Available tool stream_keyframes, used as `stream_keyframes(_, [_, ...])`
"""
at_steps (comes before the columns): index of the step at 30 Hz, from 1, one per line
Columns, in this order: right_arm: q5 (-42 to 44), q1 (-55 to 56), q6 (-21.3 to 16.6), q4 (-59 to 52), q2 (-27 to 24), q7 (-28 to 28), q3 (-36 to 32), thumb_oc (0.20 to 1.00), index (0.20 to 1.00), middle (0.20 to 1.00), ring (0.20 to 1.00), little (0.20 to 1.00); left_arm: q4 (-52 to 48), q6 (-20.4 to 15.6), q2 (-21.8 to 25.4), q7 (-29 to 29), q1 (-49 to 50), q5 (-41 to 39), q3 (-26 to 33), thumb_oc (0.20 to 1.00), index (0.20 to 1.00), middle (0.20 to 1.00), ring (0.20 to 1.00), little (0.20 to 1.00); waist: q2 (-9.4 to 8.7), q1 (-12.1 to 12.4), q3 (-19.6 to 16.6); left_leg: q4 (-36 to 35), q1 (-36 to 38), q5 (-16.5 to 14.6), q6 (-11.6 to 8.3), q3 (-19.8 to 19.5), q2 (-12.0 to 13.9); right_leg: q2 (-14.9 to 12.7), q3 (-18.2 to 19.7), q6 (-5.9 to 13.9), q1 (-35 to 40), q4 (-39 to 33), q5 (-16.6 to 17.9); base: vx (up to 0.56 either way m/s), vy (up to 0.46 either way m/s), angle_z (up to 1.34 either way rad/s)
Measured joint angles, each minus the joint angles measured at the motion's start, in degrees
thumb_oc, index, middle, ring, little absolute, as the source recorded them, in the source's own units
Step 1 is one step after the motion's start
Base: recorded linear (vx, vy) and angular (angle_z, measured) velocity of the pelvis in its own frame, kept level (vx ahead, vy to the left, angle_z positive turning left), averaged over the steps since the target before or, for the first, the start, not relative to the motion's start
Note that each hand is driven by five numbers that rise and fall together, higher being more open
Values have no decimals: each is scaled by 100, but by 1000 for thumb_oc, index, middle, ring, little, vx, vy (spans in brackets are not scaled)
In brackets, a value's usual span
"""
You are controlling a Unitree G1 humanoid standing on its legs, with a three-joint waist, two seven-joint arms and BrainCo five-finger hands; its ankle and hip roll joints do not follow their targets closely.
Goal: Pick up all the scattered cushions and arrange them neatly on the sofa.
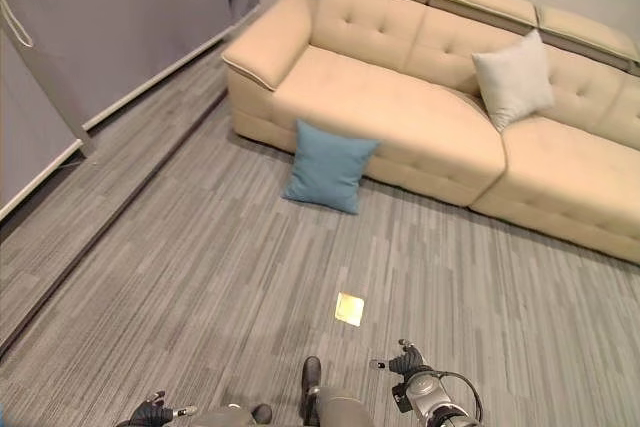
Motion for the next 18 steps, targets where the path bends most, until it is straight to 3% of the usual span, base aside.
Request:
stream_keyframes(2, [52,104,-25,-57,17,-19,-101,1000,1000,1000,1000,1000,4,15,-43,-5,99,7,-43,1000,1000,1000,1000,1000,111,-60,-56,646,-83,-319,-386,-113,47,105,-273,-227,289,-167,-109,172,-72,96])
stream_keyframes(3, [76,105,-24,-40,11,-22,-94,1000,1000,1000,1000,1000,-13,12,-41,-11,110,10,-143,1000,1000,1000,1000,1000,49,-11,-42,1827,-587,-431,-669,298,-225,91,-343,-345,451,-356,-27,171,-109,61])
stream_keyframes(4, [129,-110,-54,-33,-24,-38,-93,1000,1000,1000,1000,1000,-26,-4,-26,-6,51,9,-174,1000,1000,1000,1000,1000,-57,50,30,3398,-1623,-368,-770,1304,-351,85,-334,-705,577,-578,-4,141,-91,34])
stream_keyframes(5, [165,-261,-64,-47,-40,-52,-96,1000,1000,1000,1000,1000,-4,19,-18,-1,14,7,-163,1000,1000,1000,1000,1000,-80,120,144,3553,-1941,-364,-727,1755,-211,101,-339,-754,710,-705,11,179,-51,0])
stream_keyframes(6, [191,-317,-64,-56,-53,-62,-100,1000,1000,1000,1000,1000,-19,24,-14,0,-11,5,-171,1000,1000,1000,1000,1000,-139,140,227,3384,-2118,-358,-725,2065,-78,116,-327,-685,801,-801,80,165,13,-13])
stream_keyframes(8, [224,-433,-78,-141,-61,-68,-90,1000,1000,1000,1000,1000,-20,35,-30,-6,80,6,-170,1000,1000,1000,1000,1000,-82,158,252,2733,-2221,-314,-753,2053,54,218,-279,-610,996,-907,15,305,70,-20])
stream_keyframes(9, [244,-491,-132,-233,-61,-87,-88,1000,1000,1000,1000,1000,-23,38,-25,-11,51,6,-167,1000,1000,1000,1000,1000,-85,205,330,1711,-2234,-132,-758,2257,59,204,-236,-547,1307,-1251,-47,268,94,-5])
stream_keyframes(10, [267,-532,-112,-152,-85,-100,-88,1000,1000,1000,1000,1000,-30,26,-60,-15,-55,8,-160,1000,1000,1000,1000,1000,-35,276,380,718,-2249,240,-762,2372,-13,205,-196,-568,1358,-1262,-125,262,107,0])
stream_keyframes(11, [267,-612,-106,-53,-119,-106,-90,1000,1000,1000,1000,1000,-31,23,-115,-20,-145,9,-117,1000,1000,1000,1000,1000,68,283,455,208,-2250,514,-770,2372,-34,241,-202,-551,1446,-1258,-192,147,73,-14])
stream_keyframes(13, [267,-695,-105,-5,-145,-119,-89,1000,1000,1000,1000,1000,-17,25,-151,-17,-224,10,-54,1000,1000,1000,1000,1000,303,301,568,-22,-2420,1005,-807,2368,-62,369,-169,-618,1709,-1257,-336,278,161,-21])
stream_keyframes(15, [266,-626,-110,-6,-128,-110,-86,1000,1000,1000,1000,1000,-8,24,-123,-18,-148,9,150,1000,1000,1000,1000,1000,356,428,505,251,-2447,1106,-753,2273,-60,420,47,-581,1917,-1255,-555,282,152,-59])
stream_keyframes(16, [265,-465,-134,-13,-88,-113,-97,1000,1000,1000,1000,1000,-7,27,-107,-18,-21,10,291,1000,1000,1000,1000,1000,290,447,373,523,-2386,1088,-617,2214,-116,376,163,-509,2028,-1250,-676,262,185,-73])
stream_keyframes(17, [265,-380,-168,-5,-76,-118,-85,1000,1000,1000,1000,1000,-6,29,-127,-18,132,10,404,1000,1000,1000,1000,1000,337,413,225,426,-2155,1167,-509,2153,-84,453,109,-353,2091,-1135,-757,258,186,-36])
stream_keyframes(18, [265,-292,-161,-22,-30,-111,-80,1000,1000,1000,1000,1000,25,70,-73,-21,145,16,381,1000,1000,1000,1000,1000,240,336,225,149,-1814,1386,-155,2099,-100,406,22,-189,2176,-825,-859,252,220,-15])
